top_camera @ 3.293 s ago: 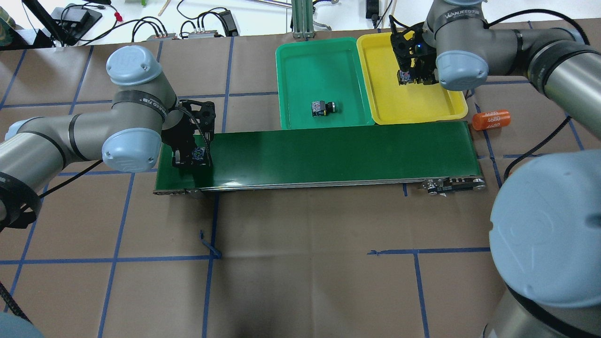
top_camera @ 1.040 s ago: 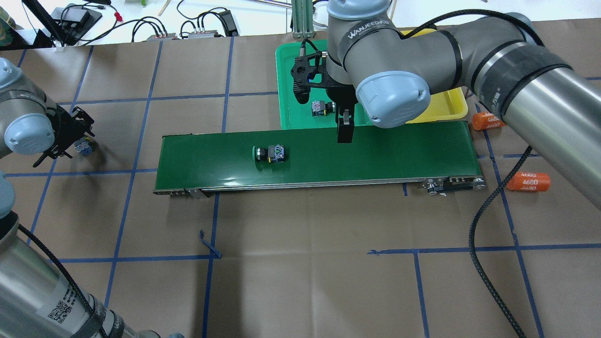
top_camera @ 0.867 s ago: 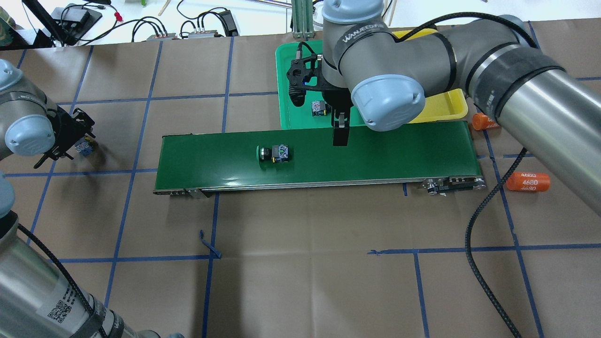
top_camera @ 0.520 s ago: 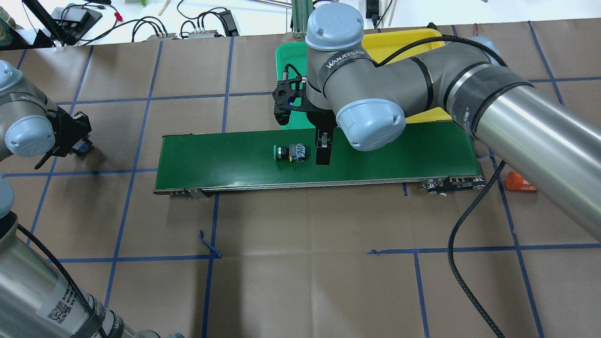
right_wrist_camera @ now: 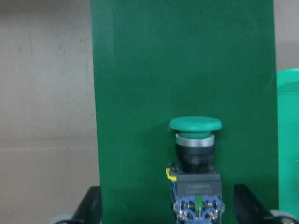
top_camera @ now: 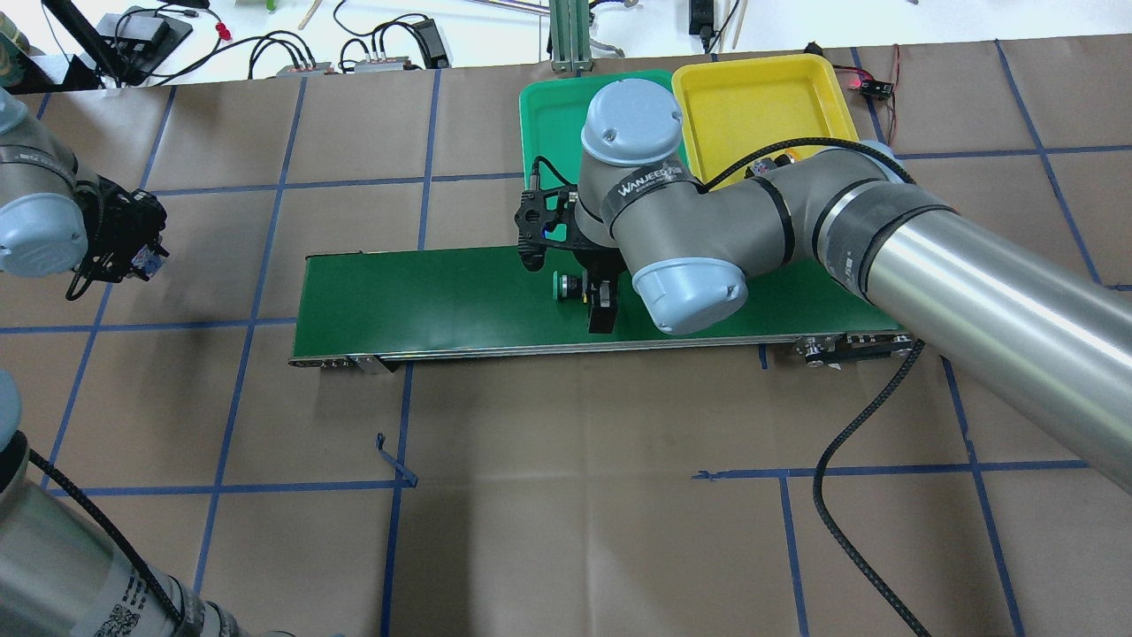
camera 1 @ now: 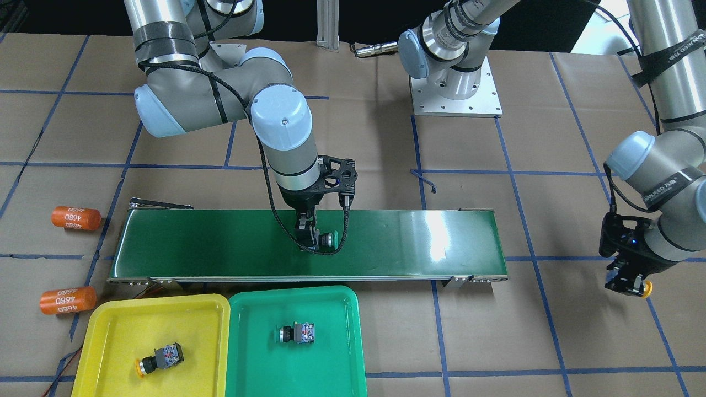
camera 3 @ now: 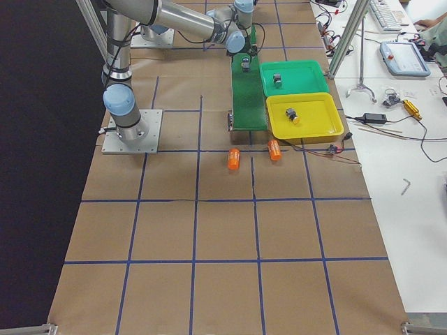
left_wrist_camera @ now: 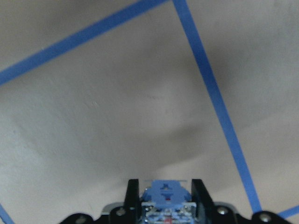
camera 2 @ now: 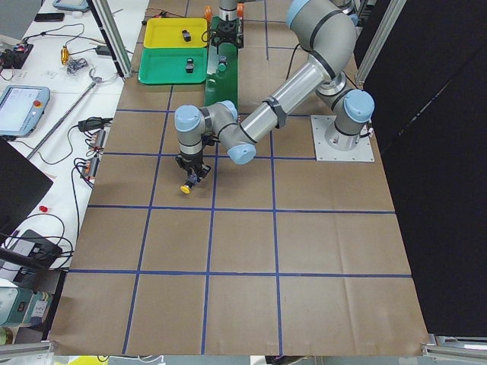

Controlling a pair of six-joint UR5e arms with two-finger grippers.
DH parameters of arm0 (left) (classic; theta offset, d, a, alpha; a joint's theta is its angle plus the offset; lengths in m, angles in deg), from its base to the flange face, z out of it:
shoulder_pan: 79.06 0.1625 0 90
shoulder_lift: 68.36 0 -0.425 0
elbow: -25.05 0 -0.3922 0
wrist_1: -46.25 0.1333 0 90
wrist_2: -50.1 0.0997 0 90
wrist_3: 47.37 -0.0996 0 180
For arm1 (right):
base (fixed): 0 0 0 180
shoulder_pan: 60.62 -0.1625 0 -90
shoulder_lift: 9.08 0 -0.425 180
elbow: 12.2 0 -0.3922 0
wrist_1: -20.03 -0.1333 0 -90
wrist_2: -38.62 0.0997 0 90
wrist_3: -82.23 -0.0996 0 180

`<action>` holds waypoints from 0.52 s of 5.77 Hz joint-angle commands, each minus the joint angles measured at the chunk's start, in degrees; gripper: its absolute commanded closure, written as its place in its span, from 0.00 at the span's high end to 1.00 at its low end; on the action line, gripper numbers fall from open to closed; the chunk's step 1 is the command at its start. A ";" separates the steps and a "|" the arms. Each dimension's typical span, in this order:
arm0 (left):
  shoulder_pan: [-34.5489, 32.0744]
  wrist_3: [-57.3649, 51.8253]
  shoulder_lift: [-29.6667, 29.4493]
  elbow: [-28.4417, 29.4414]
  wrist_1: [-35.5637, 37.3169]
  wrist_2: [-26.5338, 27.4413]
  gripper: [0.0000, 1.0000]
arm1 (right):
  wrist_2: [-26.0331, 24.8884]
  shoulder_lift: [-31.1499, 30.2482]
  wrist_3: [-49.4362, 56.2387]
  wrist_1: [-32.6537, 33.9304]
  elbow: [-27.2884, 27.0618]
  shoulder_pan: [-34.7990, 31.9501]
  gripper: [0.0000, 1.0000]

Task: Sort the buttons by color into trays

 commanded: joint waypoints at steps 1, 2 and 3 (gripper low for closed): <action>-8.30 19.93 6.43 -2.35 -8.23 -0.14 0.02 | -0.57 0.72 7.41 3.86 -1.90 0.66 1.00; -13.65 31.45 9.59 -6.46 -7.91 -0.49 0.03 | -3.01 0.55 9.27 4.05 -3.57 2.15 1.00; -19.45 41.74 11.10 -8.58 -7.47 -0.49 0.03 | -4.34 0.02 9.37 3.79 -4.71 4.69 0.88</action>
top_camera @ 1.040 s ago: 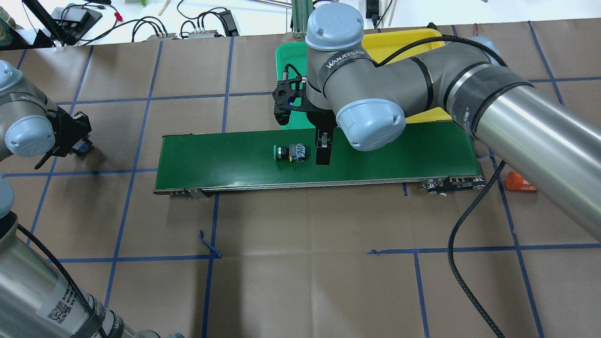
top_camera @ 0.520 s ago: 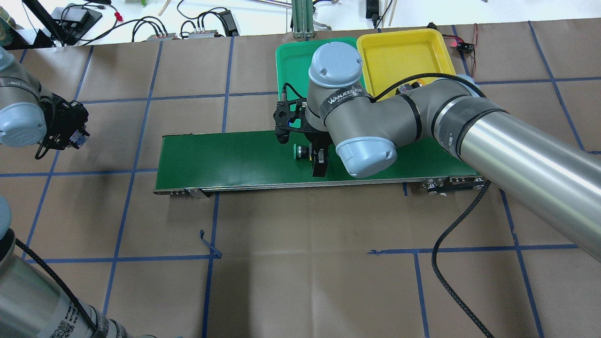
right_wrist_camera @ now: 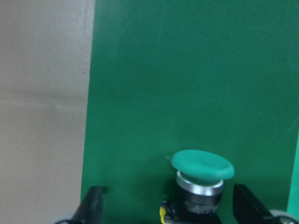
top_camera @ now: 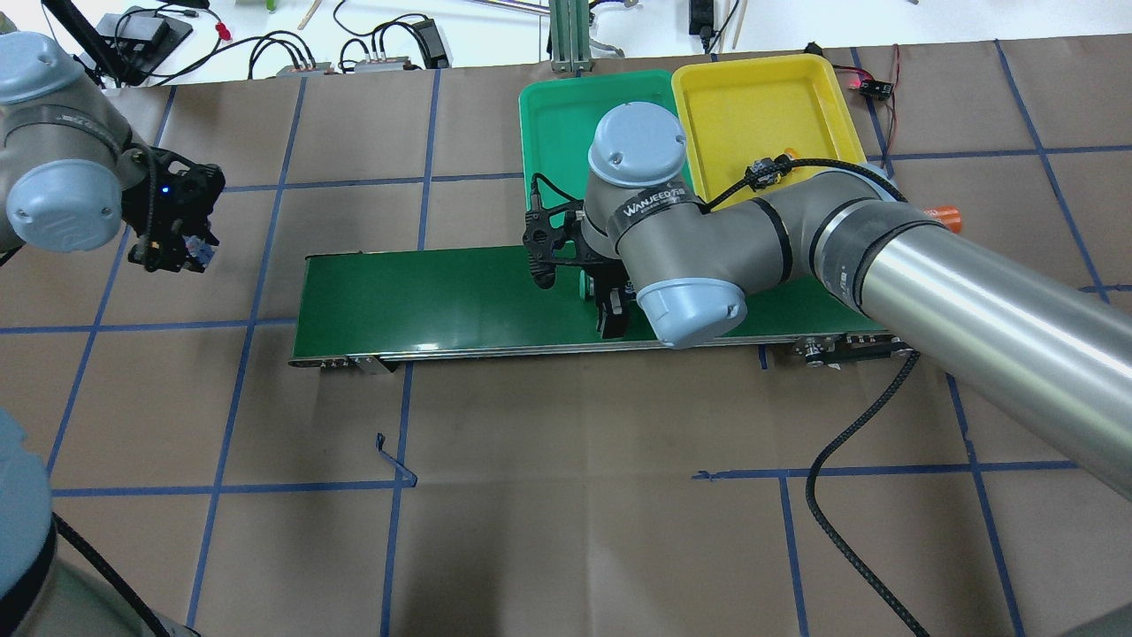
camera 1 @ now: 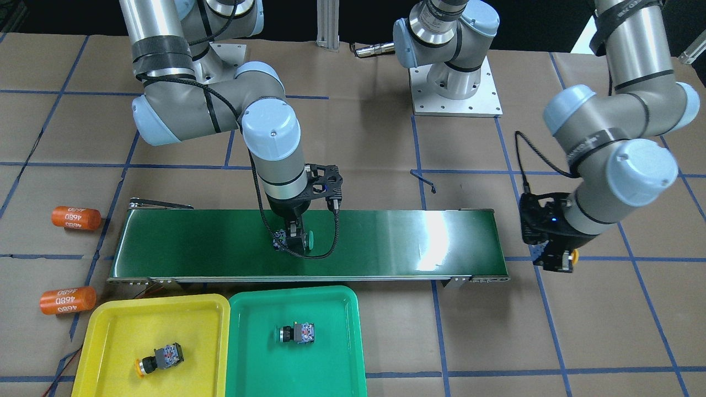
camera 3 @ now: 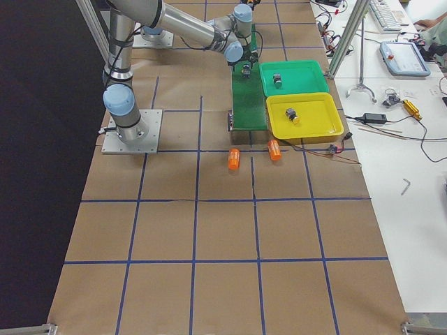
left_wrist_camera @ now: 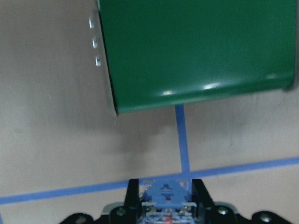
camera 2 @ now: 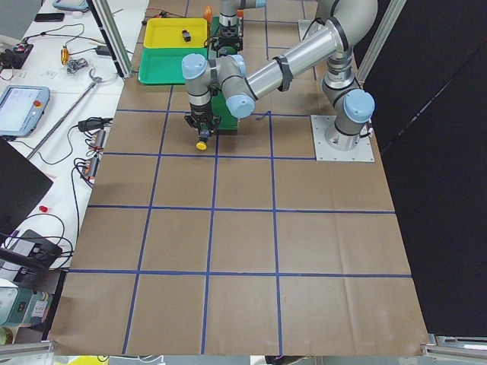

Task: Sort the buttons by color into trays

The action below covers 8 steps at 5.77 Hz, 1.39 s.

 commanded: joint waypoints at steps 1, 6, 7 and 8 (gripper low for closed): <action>-10.01 16.06 0.97 -3.04 0.11 0.01 0.05 | -3.69 -0.89 1.07 -0.89 -1.27 4.66 0.51; -12.08 24.26 2.52 -3.50 0.46 -0.07 0.81 | -3.62 3.19 7.05 -0.46 14.84 7.93 0.23; -12.95 34.56 4.46 -1.57 -2.50 0.10 0.79 | -3.45 8.71 7.05 -0.02 21.43 7.93 0.23; -13.13 45.97 6.74 0.10 -6.79 -2.77 0.79 | -3.36 16.34 6.52 0.24 30.11 7.85 0.23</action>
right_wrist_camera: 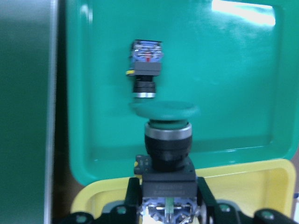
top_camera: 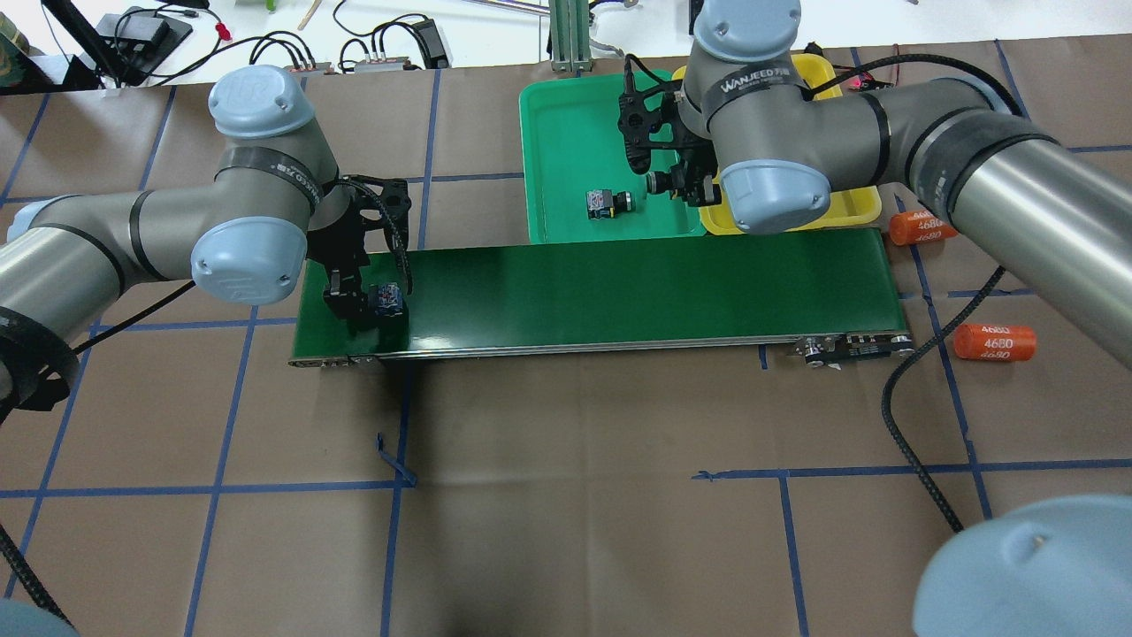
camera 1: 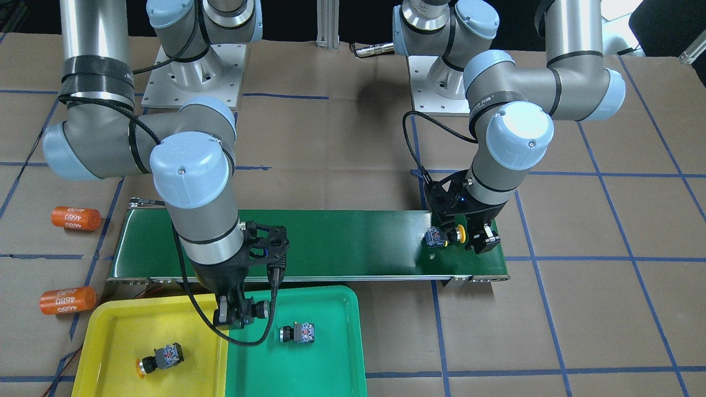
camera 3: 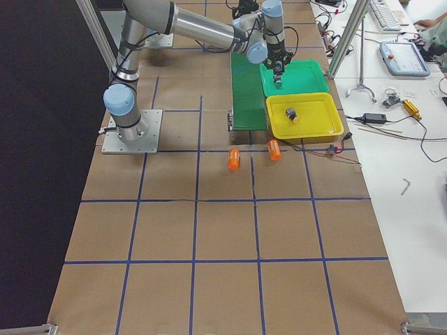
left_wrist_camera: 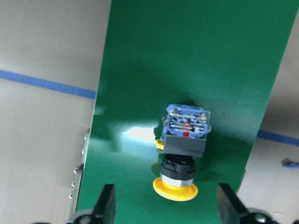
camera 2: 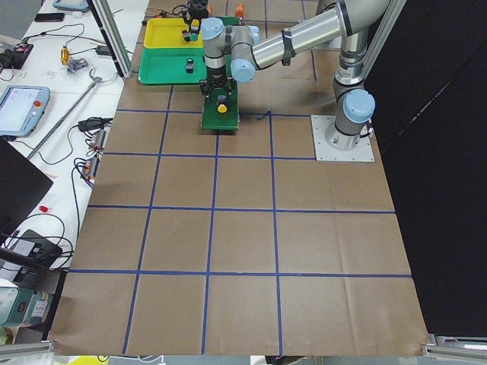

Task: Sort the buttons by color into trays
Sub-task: 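Drop green-cap button in green tray while left gripper places yellow-cap button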

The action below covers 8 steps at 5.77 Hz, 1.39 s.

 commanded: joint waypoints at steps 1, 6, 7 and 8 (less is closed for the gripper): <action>-0.55 25.54 3.83 3.67 -9.43 -3.83 0.79 | 0.36 12.74 -0.52 0.27 14.75 -0.13 0.24; -0.73 74.48 10.19 14.90 -27.54 -4.99 0.99 | 5.20 6.69 -2.02 -21.17 15.98 -0.31 1.00; -0.73 74.22 9.57 16.07 -30.29 -4.64 0.99 | 5.11 2.21 -1.93 -32.49 14.66 -0.22 1.00; -0.91 73.96 10.43 15.39 -27.97 -5.42 0.99 | 5.11 -3.14 -2.02 -34.60 11.08 -0.66 1.00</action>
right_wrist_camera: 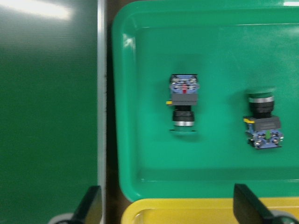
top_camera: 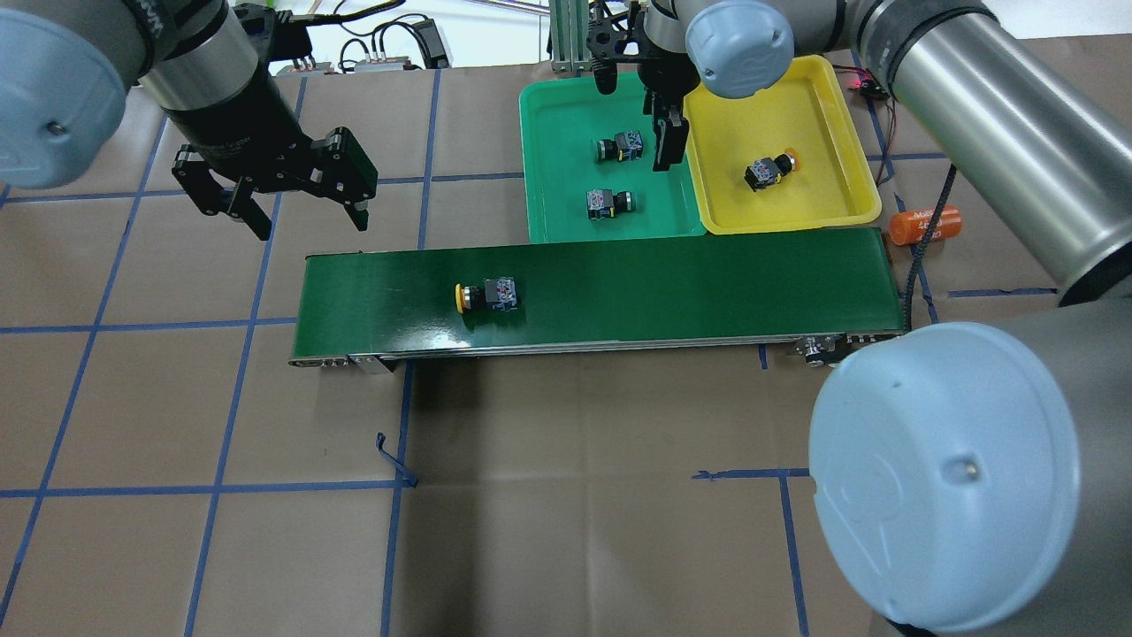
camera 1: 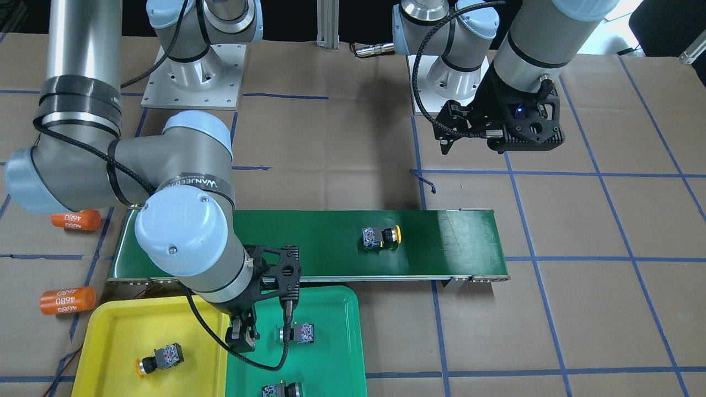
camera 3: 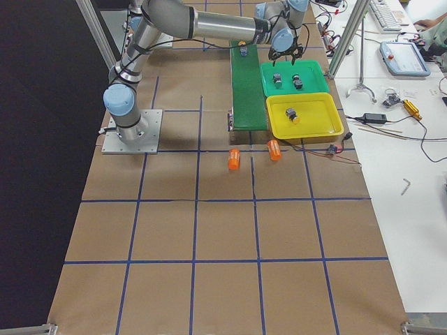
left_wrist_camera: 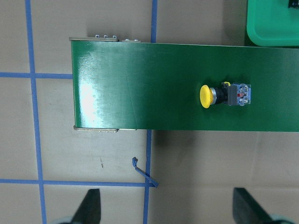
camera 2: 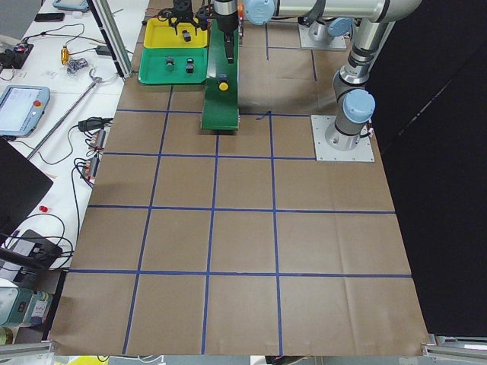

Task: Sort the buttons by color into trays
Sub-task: 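Lower the right gripper onto the yellow-cap button on the belt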

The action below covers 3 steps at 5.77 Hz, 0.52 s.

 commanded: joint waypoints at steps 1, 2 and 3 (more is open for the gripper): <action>-0.88 -2.98 1.97 -0.78 7.09 -0.81 0.99 | -0.03 -9.33 -1.00 -3.65 -9.87 -1.14 1.00; -0.98 -9.02 2.07 -1.31 7.24 -0.55 0.99 | 0.23 -12.51 -3.27 -0.25 -15.25 -2.20 1.00; -0.98 -8.99 0.86 -1.05 7.59 -0.03 0.99 | 0.49 -11.85 -6.34 5.44 -16.70 -4.38 1.00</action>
